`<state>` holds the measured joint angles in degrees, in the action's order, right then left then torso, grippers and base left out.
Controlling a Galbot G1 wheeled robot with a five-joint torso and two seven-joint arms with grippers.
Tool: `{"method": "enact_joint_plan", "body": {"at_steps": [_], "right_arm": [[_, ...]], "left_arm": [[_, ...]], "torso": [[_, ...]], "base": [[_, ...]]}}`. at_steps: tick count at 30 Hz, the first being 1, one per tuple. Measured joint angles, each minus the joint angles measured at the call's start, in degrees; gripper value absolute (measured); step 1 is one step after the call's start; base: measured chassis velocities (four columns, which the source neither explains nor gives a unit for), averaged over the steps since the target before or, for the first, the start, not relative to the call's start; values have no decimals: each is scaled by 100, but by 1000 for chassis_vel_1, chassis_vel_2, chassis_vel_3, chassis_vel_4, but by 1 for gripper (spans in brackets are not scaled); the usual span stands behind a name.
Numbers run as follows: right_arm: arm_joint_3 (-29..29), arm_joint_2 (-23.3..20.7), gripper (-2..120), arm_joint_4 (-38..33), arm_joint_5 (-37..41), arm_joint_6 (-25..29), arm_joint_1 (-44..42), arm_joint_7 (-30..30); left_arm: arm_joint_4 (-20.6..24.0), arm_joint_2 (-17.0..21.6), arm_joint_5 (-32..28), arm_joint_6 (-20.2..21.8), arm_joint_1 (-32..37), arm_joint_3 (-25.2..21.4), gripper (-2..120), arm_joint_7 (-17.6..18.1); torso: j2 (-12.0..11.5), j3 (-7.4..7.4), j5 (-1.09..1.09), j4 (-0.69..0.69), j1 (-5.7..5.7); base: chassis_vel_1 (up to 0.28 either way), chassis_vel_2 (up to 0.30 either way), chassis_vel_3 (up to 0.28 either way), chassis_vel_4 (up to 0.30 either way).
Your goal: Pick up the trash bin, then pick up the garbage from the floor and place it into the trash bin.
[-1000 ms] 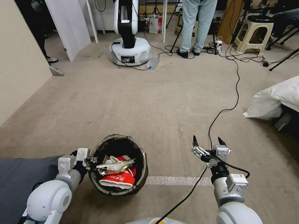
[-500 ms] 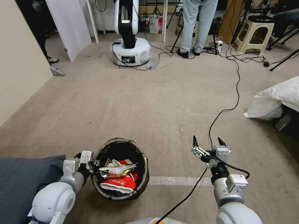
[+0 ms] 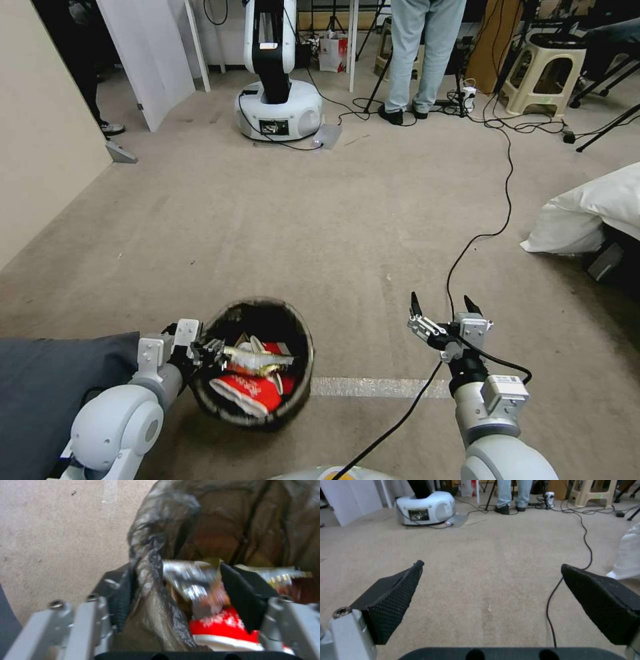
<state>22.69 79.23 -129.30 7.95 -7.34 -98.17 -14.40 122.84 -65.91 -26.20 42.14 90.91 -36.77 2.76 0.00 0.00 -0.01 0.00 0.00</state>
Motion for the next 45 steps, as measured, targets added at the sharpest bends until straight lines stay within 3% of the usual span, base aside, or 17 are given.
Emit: {"method": "enact_joint_plan", "body": {"at_steps": [4,7,9,11,18,21,24,26,27,28,29,32,38,45], "right_arm": [[-1,-1,100,0,-1,0,0,0],[-50,-8,100,10,-11,1,12,3],[-77,-10,100,20,-13,1,17,5],[-87,-12,100,22,-15,-1,22,6],[-29,1,100,18,-14,8,11,5],[40,1,100,-14,-3,36,-13,5],[115,17,100,-50,51,211,-73,40],[129,27,100,-60,65,248,-94,52],[160,54,100,-76,80,353,-141,90],[160,54,100,-76,80,353,-141,90],[206,91,100,-76,56,514,-195,154],[324,187,100,-74,-111,912,-347,275],[546,226,100,-163,-433,1342,-627,264],[622,216,100,-298,-555,1685,-966,123]], "left_arm": [[2,0,-1,0,0,-1,75,0],[94,-11,-42,3,2,-97,93,6],[163,-26,-70,3,0,-170,97,10],[254,-66,-155,3,12,-301,100,-12],[587,-195,-167,-5,184,-709,100,-344],[779,-350,-42,-250,368,-865,100,-454],[931,-634,297,-930,681,-997,100,-530],[943,-697,413,-1153,743,-1005,100,-540],[952,-854,693,-1725,878,-1012,100,-551],[952,-854,693,-1725,878,-1012,100,-551],[957,-1037,915,-2201,979,-1002,100,-552],[980,-1512,1212,-3007,1151,-910,100,-489],[1026,-1852,1352,-3678,1606,-865,100,-526],[1103,-1885,1353,-4354,2047,-872,100,-559]], "torso": [[0,0,0,0,0],[0,0,-3,0,0],[0,0,5,-1,0],[0,0,-3,0,0],[0,0,2,1,0],[0,0,0,0,0],[0,0,1,0,0],[0,0,0,1,0],[0,0,2,1,0],[0,0,2,1,0],[0,0,1,0,0],[0,0,1,0,0],[0,0,1,1,0],[0,-1,1,0,0]], "base": [[0,0,0,0],[0,0,0,0],[0,0,0,0],[0,0,0,0],[0,0,0,0],[0,0,0,0],[0,0,0,0],[0,0,0,0],[0,0,0,0],[0,0,0,0],[0,0,0,0],[0,0,0,0],[0,0,0,0],[0,0,0,0]]}}
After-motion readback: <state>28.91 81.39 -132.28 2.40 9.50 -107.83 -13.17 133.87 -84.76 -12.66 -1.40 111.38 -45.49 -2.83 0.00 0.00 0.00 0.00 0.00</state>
